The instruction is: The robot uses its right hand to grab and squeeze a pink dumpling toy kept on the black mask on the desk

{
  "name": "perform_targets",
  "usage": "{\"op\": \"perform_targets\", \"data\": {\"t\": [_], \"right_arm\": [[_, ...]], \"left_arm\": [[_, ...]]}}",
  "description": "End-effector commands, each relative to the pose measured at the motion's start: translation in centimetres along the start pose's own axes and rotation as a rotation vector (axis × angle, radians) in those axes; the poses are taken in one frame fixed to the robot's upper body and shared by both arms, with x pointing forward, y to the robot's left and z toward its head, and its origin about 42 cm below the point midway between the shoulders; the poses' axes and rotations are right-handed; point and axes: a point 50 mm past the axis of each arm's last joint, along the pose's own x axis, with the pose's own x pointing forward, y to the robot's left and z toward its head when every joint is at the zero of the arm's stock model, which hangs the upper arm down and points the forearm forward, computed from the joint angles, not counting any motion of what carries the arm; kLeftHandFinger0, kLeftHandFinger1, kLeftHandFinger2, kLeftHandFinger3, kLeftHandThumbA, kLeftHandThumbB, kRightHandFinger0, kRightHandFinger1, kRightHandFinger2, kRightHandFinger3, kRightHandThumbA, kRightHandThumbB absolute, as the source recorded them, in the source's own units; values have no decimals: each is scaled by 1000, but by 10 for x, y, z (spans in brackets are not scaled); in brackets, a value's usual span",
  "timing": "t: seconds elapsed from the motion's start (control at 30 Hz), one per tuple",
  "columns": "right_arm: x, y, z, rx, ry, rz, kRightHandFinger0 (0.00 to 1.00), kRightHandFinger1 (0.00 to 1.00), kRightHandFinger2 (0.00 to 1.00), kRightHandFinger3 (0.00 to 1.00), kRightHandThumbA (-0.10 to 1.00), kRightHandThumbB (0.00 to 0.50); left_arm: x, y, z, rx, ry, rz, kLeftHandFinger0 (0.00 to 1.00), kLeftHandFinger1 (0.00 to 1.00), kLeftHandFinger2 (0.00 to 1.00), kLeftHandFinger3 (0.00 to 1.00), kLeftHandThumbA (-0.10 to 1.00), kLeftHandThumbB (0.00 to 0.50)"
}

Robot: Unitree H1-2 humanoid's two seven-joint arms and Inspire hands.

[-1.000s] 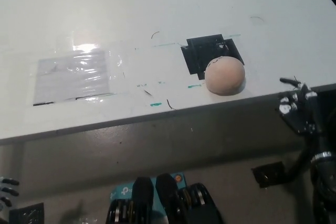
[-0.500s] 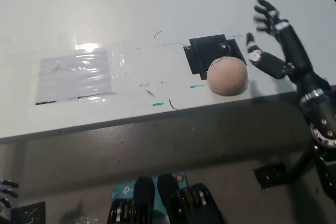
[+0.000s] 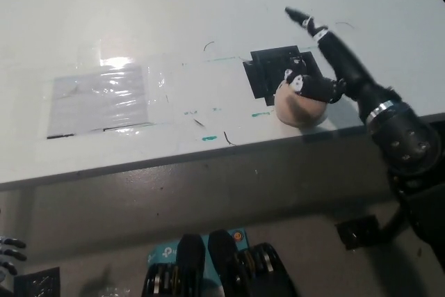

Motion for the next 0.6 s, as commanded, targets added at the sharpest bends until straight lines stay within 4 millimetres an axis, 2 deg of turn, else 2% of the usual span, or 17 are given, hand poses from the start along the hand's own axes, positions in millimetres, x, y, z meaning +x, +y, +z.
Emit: {"op": "perform_targets", "data": {"t": [0.0, 0.07, 0.1, 0.13, 0.17, 0.3, 0.33, 0.57], "right_arm": [[24, -7, 11, -127, -51, -71, 1000, 1000, 1000, 1000, 602, 450], [30, -2, -2, -160, -28, -85, 1000, 1000, 1000, 1000, 611, 457], [35, 2, -14, -160, 1, -93, 1000, 1000, 1000, 1000, 600, 460], [36, 1, -14, -162, -1, -95, 1000, 1000, 1000, 1000, 599, 461], [41, 5, -24, -175, 26, -102, 1000, 1000, 1000, 1000, 578, 455], [47, 10, -35, -195, 57, -97, 1000, 1000, 1000, 1000, 586, 448], [48, 13, -39, -192, 63, -96, 1000, 1000, 1000, 1000, 542, 428], [56, 26, -54, -182, 101, -57, 1000, 1000, 1000, 1000, 556, 434]], "left_arm": [[0, 10, 18, 17, -36, 18, 0, 243, 345, 414, 1000, 500], [1, 10, 18, 2, -38, 5, 0, 243, 356, 441, 1000, 500], [1, 11, 18, -10, -38, 2, 17, 255, 371, 432, 1000, 500], [1, 11, 18, -10, -39, 2, 19, 256, 371, 431, 1000, 500], [0, 11, 19, -3, -43, 2, 39, 270, 376, 412, 1000, 500], [1, 12, 21, -21, -48, 3, 13, 254, 353, 386, 1000, 500], [1, 11, 21, -7, -49, -2, 13, 250, 355, 390, 1000, 500], [3, 14, 27, -18, -46, -6, 15, 257, 362, 398, 1000, 500]]}}
